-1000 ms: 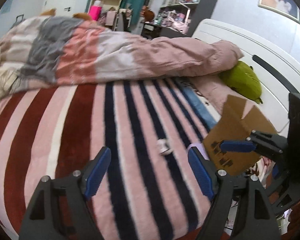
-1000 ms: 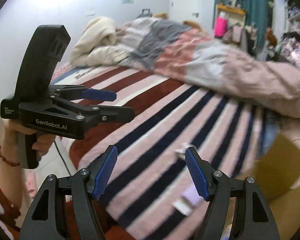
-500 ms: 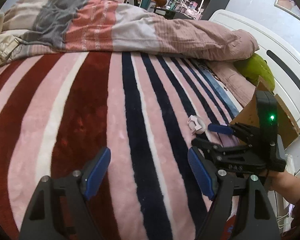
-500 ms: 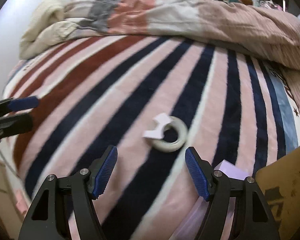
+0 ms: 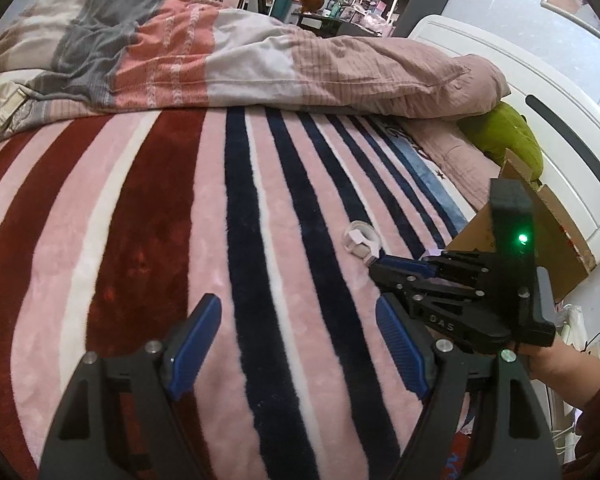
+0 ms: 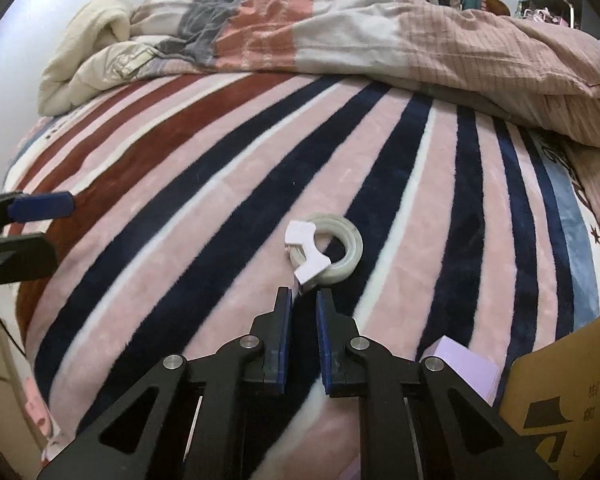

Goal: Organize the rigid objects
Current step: 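Return the right gripper and grasp the white tape roll with clip, then carry the tape roll into the box and release it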

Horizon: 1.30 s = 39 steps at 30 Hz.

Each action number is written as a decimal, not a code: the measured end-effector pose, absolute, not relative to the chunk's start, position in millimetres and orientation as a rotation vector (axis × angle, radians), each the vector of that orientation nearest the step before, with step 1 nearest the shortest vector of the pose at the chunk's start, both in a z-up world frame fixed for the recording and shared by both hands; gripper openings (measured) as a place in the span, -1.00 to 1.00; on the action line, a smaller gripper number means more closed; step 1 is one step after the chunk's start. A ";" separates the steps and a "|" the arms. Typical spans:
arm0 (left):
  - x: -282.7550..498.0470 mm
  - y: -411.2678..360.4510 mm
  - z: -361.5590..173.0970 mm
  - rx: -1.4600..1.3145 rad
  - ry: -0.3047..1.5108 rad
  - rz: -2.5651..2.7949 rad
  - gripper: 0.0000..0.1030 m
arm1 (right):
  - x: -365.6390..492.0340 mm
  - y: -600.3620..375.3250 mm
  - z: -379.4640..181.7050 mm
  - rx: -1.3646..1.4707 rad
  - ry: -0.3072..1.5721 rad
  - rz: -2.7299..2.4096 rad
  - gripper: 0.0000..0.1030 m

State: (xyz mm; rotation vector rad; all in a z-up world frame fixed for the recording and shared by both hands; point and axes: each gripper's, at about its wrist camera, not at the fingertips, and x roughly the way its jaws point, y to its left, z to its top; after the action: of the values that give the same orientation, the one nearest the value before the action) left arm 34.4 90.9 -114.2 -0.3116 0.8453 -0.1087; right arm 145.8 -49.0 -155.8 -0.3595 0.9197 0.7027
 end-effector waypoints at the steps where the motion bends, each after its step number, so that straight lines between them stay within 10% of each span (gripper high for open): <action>1: 34.0 90.7 -113.6 -0.311 0.845 -0.108 0.49 | 148.3 -49.3 -155.9 -0.349 0.929 0.696 -0.66; 4: 33.8 92.1 -114.5 -0.310 0.848 -0.106 0.49 | 155.6 -48.6 -154.2 -0.302 0.944 0.687 0.09; 9: 36.0 97.9 -119.0 -0.318 0.854 -0.101 0.49 | 174.0 -34.0 -158.5 -0.306 0.977 0.664 0.07; 11: 37.2 99.4 -120.1 -0.322 0.857 -0.102 0.49 | 175.8 -29.9 -160.9 -0.332 0.966 0.652 -0.24; 27: 45.3 22.3 -42.3 -0.300 0.785 -0.313 0.47 | 69.0 -62.3 -57.4 -0.343 0.742 0.936 -0.25; 35: 67.3 -48.4 -3.4 -0.249 0.783 -0.426 -0.37 | 57.4 -120.3 -10.0 -0.333 0.608 0.876 -0.25; 39: 89.1 -87.1 6.5 -0.214 0.793 -0.465 -0.37 | 67.1 -156.6 0.6 -0.315 0.585 0.821 -0.25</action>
State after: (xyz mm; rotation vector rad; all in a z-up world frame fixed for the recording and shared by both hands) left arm 89.1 -87.1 6.5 -0.2143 0.7934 -0.4648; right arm 67.1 -156.6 0.6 -0.3147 0.5852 0.8205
